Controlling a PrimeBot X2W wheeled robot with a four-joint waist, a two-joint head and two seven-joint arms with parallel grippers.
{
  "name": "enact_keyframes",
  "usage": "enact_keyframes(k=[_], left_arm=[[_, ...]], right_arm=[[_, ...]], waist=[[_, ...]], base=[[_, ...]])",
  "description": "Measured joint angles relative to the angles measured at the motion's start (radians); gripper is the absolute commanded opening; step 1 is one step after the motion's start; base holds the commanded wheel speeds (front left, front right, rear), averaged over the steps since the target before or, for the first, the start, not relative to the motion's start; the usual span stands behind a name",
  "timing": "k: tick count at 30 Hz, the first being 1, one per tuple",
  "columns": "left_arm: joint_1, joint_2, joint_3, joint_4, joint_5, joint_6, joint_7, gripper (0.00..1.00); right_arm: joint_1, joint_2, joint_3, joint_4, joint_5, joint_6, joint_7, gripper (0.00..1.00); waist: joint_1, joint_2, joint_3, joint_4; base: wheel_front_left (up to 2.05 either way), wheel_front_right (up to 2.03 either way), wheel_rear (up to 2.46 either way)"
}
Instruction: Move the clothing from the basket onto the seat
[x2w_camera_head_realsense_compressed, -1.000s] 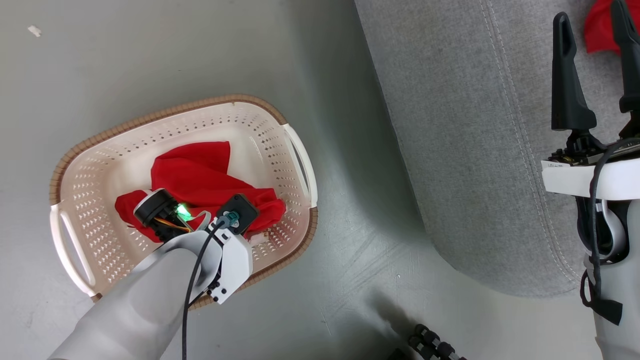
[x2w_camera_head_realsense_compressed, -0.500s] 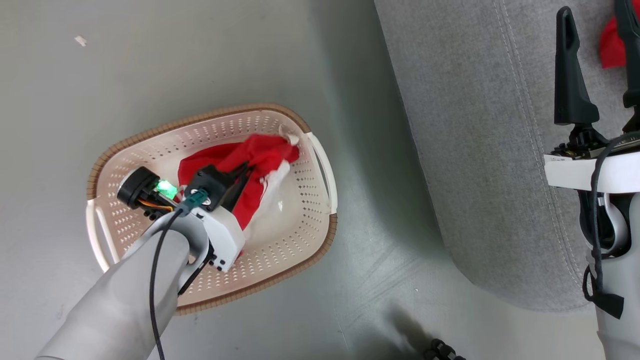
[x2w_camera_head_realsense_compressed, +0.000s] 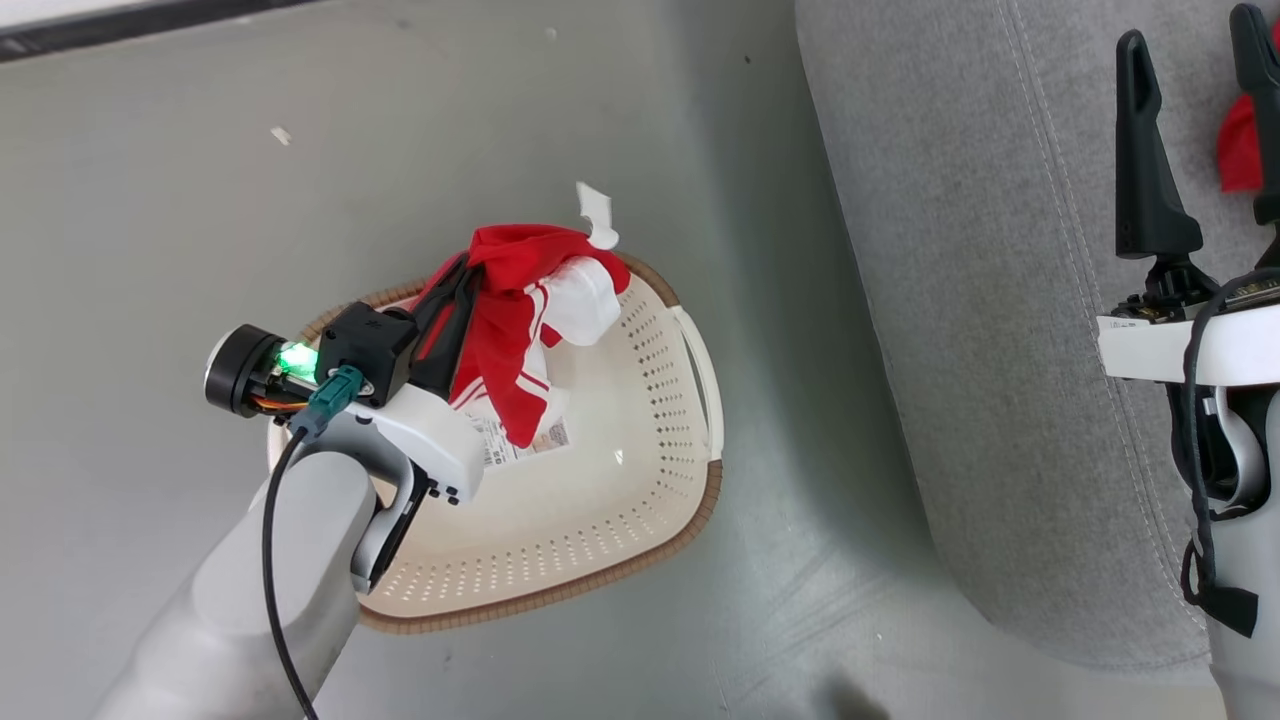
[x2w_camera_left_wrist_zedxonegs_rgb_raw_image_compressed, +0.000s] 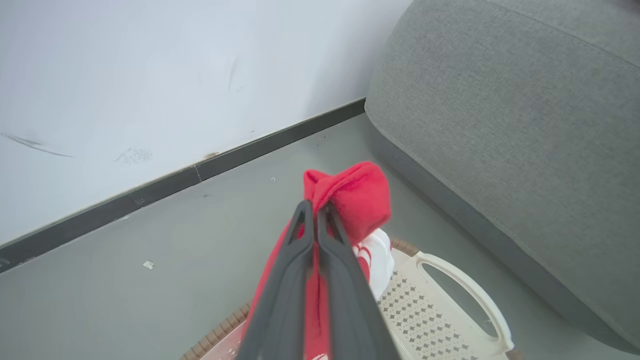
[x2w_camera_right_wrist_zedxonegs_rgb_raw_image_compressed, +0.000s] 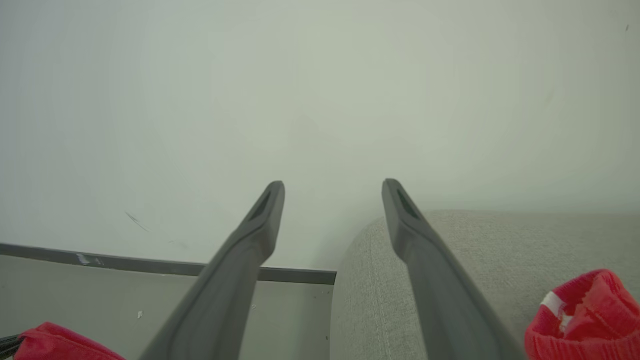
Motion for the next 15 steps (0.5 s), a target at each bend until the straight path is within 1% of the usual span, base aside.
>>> enact_keyframes(k=[5, 11, 15], left_arm=[[0.02, 0.026, 0.041, -0.094, 0.001, 0.026, 0.0, 0.0], [0.025, 0.038, 0.086, -0.197, 0.01, 0.036, 0.0, 0.0], [0.064, 0.065, 0.11, -0.245, 0.01, 0.043, 0.0, 0.0]], right_arm=[[0.009, -0.008, 0.001, 0.01, -0.002, 0.0, 0.0, 1.0], [0.06, -0.008, 0.004, 0.036, -0.009, 0.0, 0.0, 1.0], [0.082, -0.008, 0.009, 0.043, -0.01, 0.0, 0.0, 1.0]], waist=[[0.0, 0.0, -0.046, 0.027], [0.0, 0.0, -0.099, 0.052], [0.0, 0.0, -0.144, 0.07]], base=[[0.0, 0.0, 0.0], [0.0, 0.0, 0.0], [0.0, 0.0, 0.0]])
